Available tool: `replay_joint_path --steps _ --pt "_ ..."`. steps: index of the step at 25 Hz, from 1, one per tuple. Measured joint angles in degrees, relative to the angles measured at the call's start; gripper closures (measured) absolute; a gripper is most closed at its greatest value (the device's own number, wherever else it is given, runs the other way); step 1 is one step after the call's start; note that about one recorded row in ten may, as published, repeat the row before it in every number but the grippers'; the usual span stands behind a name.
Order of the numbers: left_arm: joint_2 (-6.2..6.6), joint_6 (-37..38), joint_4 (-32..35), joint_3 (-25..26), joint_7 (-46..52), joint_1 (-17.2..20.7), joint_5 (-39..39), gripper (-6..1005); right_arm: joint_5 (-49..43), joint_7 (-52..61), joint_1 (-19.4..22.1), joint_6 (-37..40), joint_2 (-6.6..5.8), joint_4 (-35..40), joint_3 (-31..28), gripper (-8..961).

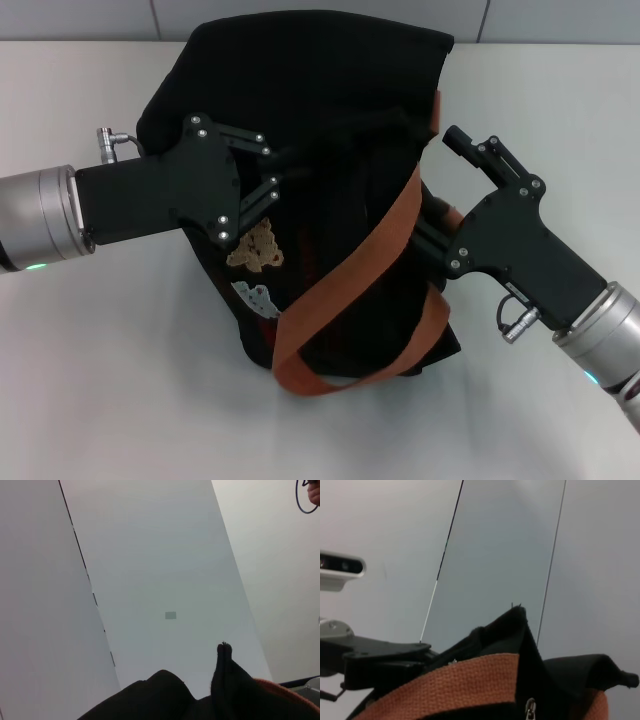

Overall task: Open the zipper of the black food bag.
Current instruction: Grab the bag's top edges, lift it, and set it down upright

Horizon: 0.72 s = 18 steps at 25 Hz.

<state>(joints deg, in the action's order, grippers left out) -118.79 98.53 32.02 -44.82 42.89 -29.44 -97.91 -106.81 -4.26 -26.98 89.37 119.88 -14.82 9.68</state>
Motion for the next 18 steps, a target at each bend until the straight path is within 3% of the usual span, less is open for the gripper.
replay_joint_path --steps 18 --pt "-0.04 0.0 -0.8 0.0 -0.1 0.0 0.1 926 0.3 -10.6 0.9 -0.8 0.00 -4.2 -5.1 194"
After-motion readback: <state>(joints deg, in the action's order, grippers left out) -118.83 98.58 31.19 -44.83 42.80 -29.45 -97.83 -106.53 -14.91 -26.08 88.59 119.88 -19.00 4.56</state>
